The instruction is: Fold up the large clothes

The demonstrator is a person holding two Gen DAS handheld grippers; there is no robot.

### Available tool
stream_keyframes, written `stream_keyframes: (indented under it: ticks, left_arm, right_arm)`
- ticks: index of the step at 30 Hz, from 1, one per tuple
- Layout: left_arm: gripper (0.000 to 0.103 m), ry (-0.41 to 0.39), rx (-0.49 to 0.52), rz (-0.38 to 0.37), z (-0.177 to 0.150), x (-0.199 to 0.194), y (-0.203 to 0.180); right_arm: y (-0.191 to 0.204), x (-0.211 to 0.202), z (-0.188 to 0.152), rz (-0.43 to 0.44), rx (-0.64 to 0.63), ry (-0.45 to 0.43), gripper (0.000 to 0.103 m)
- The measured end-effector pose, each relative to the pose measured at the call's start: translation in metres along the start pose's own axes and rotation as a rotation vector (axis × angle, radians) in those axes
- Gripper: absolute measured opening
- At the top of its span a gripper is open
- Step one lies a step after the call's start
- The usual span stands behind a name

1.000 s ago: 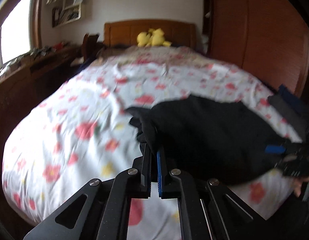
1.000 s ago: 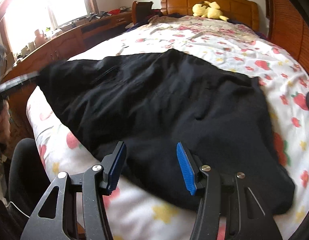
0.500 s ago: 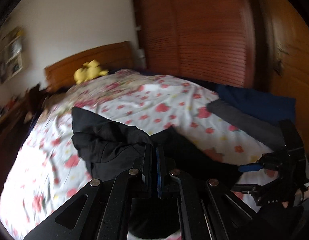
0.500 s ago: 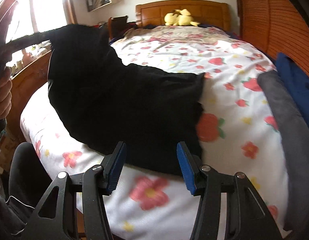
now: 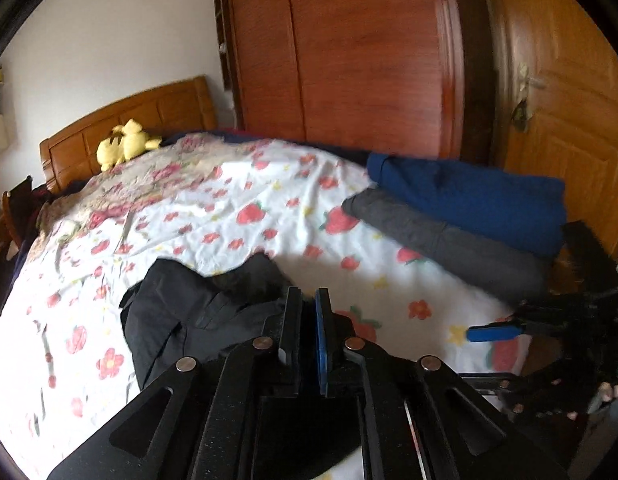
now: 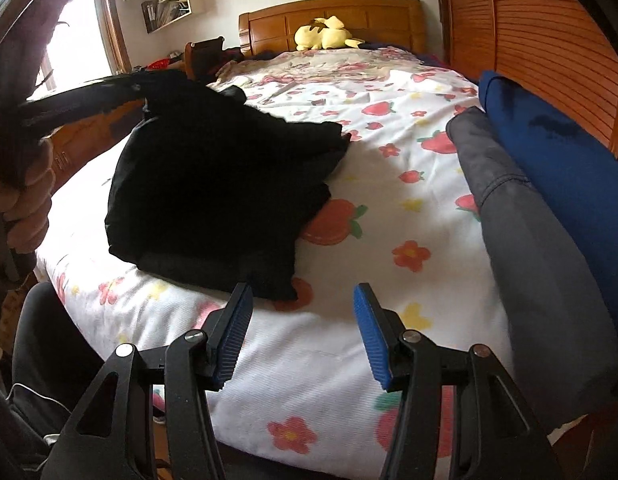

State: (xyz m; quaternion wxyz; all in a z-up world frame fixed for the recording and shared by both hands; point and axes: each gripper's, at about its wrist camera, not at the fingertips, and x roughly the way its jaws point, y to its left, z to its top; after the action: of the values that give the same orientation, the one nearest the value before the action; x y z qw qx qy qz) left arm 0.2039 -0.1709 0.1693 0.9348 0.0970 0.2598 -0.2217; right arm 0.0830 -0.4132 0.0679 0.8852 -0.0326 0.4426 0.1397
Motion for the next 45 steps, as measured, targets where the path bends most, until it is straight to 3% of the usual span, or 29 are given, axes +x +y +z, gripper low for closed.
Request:
stream_keyframes:
  ticks: [3,9,21,32,45]
  left_arm:
    - [0.016,-0.038,-0.003,0.021,-0.004,-0.013,-0.001]
    - [0.028,-0.063,-0.07,0.044,-0.027,-0.042,0.035]
    - [0.032,-0.02,-0.126,0.148,-0.083,-0.072,0.076]
    - [0.035,0.016,-0.19,0.169,-0.111,-0.077,0.093]
    - [0.037,0.054,-0.224,0.126,-0.126,-0.074,0.1]
  right_arm:
    - [-0.001,-0.005,0.005,-0.003,-0.002,-0.015,0.053]
    - [0.015,-0.011,0.023,0.018,-0.012,-0.061,0.053]
    - [0.077,-0.004,0.083,0.086,-0.092,-0.139,0.053]
    - [0.091,0.046,0.105,0.04,-0.103,-0.066,0.053]
    - [0.064,0.088,0.083,-0.024,-0.046,0.071,0.054]
